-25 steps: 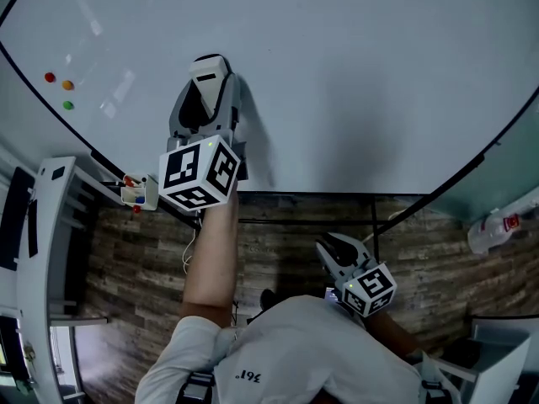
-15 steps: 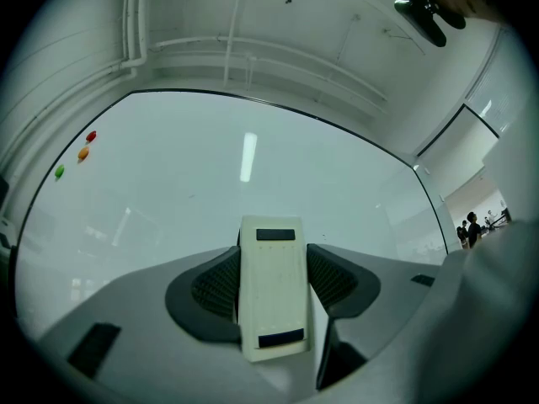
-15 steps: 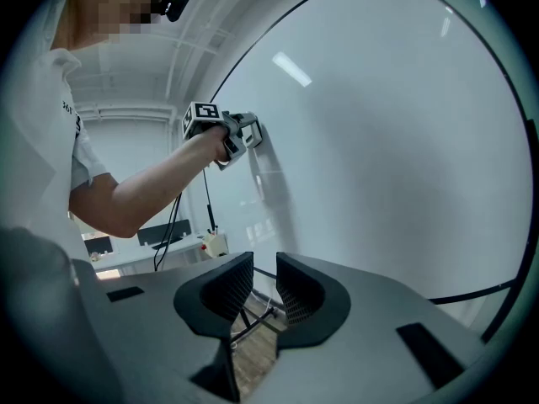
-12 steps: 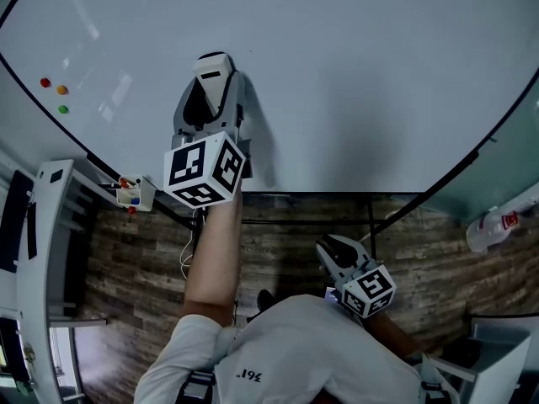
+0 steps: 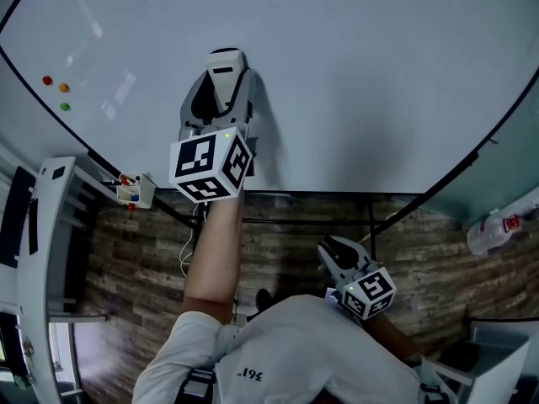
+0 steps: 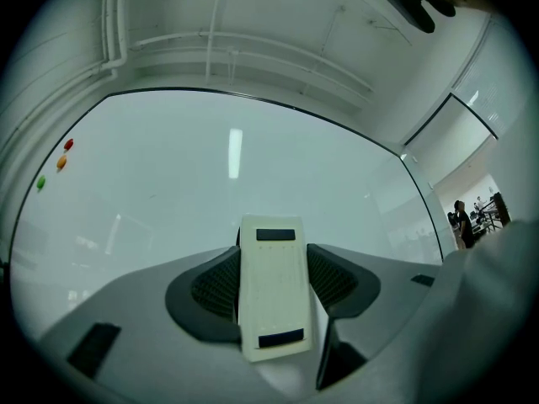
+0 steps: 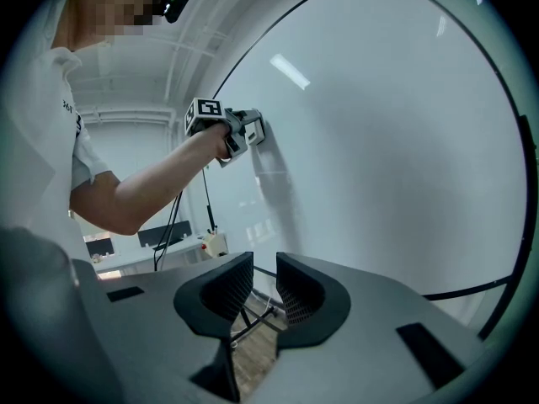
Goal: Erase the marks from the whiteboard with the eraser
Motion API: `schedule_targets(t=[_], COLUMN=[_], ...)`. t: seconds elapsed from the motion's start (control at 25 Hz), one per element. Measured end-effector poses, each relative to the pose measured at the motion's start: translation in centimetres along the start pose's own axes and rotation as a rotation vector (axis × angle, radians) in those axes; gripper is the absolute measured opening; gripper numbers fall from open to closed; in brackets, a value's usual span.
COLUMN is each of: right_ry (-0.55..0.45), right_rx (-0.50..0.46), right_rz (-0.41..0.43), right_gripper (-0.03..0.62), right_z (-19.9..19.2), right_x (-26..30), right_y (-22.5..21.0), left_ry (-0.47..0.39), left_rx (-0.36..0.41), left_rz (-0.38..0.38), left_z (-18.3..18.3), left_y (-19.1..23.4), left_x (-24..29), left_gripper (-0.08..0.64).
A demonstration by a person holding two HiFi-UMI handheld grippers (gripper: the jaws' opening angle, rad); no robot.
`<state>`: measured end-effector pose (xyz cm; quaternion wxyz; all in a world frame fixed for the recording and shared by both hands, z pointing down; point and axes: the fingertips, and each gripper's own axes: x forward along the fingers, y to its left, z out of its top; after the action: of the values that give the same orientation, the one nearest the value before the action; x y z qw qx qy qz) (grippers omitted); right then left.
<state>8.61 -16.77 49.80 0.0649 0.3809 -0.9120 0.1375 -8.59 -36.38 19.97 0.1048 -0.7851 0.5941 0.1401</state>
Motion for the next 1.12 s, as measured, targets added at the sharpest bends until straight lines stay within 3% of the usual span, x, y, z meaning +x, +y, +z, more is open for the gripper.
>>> schedule_targets(t=[0.64,1.12], right_ry=[-0.005,-0.001], right_rx=[0.010,0.016], right_rz=[0.017,-0.017], right_gripper=[0.098,0.098], right_z=[0.1,-0.3], right_x=[0.3,-0.8], right_y=[0.2,-1.2], left_ry=[0.042,0.070], left_rx=[0.147,0.233], left_rz=[-0.046,-0.155], left_z=[-0.1,-3.8], left_y=[-2.8,-8.7], left_x=[0.8,0.5], left_gripper=[0.255,0.255])
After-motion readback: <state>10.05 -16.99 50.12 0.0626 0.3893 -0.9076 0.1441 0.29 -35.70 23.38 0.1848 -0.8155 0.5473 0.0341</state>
